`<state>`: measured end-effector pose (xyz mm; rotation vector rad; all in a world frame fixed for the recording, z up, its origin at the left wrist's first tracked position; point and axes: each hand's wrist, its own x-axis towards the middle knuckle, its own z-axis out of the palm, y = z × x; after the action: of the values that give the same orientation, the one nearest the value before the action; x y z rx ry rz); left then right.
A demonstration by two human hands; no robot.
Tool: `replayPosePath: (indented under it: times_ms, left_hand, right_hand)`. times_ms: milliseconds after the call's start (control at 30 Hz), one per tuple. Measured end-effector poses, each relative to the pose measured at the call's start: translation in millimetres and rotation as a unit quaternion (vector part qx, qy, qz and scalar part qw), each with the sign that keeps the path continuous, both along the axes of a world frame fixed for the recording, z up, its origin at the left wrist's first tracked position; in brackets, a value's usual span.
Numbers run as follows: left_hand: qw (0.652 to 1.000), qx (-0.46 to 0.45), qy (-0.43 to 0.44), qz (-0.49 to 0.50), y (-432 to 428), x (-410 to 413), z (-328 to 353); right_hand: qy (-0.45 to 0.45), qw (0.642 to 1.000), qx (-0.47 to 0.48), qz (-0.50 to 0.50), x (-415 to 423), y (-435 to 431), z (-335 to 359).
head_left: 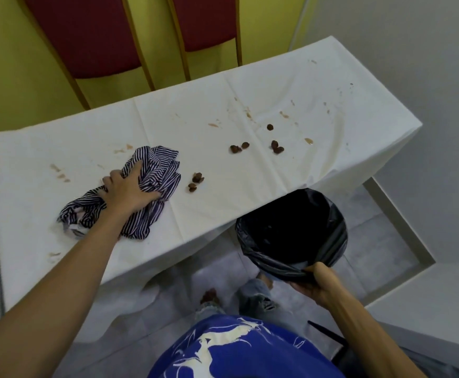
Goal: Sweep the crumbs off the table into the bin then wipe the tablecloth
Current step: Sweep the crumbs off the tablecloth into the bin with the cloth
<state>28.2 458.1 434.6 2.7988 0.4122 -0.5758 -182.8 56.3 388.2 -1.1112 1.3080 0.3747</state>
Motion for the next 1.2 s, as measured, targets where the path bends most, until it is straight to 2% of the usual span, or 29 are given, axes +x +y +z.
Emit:
replayPosePath:
  times_ms: [300,533,633,833,967,1100,1200]
  left_hand:
    - [0.997,0.041,-0.056,-0.029,-13,-1,3]
    - [0.992,-0.042,-0.105,-0.051,-71,1,11]
    - [0.99,-0.032,-0.128,-0.058,-93,1,7]
    - [0.997,0.004,-0.052,-0.065,-89,-3,-8]
    - [0.995,-0.003,-0.05,-0.083,-103,-8,-5]
    - [0.99,-0.048,-0.06,-0.114,-140,-23,-2]
    - [0.982,-0.14,-0.057,-0.116,-158,-28,2]
  right_hand:
    - [-0.006,1.0,-0.014,0.016,-2,-4,4]
    - [-0.016,1.0,-0.008,0.012,-1,-5,7]
    - [-0.012,0.999,-0.021,0.024,-3,-12,7]
    - [-0.008,0.998,-0.044,0.033,-8,-22,6]
    - [-0.006,0.999,-0.041,0.015,-9,-22,8]
    - [-0.006,0.999,-0.036,0.011,-6,-20,13]
    - [-0.013,0.999,-0.027,0.017,-3,-18,21]
